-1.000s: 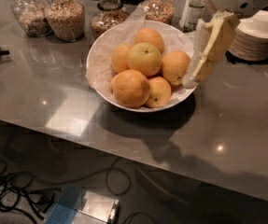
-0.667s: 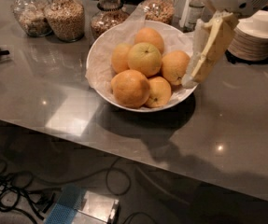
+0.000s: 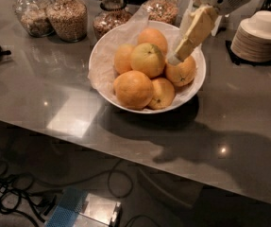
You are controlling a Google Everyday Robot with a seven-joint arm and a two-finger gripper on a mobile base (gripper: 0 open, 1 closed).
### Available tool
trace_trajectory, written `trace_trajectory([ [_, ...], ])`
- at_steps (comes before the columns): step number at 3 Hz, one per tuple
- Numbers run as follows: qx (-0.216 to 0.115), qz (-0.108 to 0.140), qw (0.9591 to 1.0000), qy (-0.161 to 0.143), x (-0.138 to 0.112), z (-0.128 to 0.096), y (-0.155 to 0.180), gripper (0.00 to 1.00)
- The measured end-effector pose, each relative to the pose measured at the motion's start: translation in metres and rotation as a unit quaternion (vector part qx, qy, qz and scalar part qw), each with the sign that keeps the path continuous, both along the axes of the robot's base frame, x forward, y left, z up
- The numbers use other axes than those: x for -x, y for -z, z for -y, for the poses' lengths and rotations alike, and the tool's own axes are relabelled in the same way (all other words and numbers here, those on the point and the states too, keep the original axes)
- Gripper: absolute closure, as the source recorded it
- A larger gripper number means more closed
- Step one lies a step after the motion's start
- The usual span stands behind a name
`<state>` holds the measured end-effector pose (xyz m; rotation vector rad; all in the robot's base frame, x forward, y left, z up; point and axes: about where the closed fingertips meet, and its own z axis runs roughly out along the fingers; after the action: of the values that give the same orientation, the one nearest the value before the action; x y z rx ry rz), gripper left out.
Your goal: Pick orange from white bowl
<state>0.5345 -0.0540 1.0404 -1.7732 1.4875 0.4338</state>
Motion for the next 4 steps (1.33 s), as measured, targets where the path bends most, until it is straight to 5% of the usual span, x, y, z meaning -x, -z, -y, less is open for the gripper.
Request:
trace_trajectory([
  [2,-0.037,-0.067,0.9967,0.027,-0.058,-0.011,0.036,0.0],
  [4,-0.05,-0.128,0.9901,0.027,-0.06,-0.011,0.084,0.0],
])
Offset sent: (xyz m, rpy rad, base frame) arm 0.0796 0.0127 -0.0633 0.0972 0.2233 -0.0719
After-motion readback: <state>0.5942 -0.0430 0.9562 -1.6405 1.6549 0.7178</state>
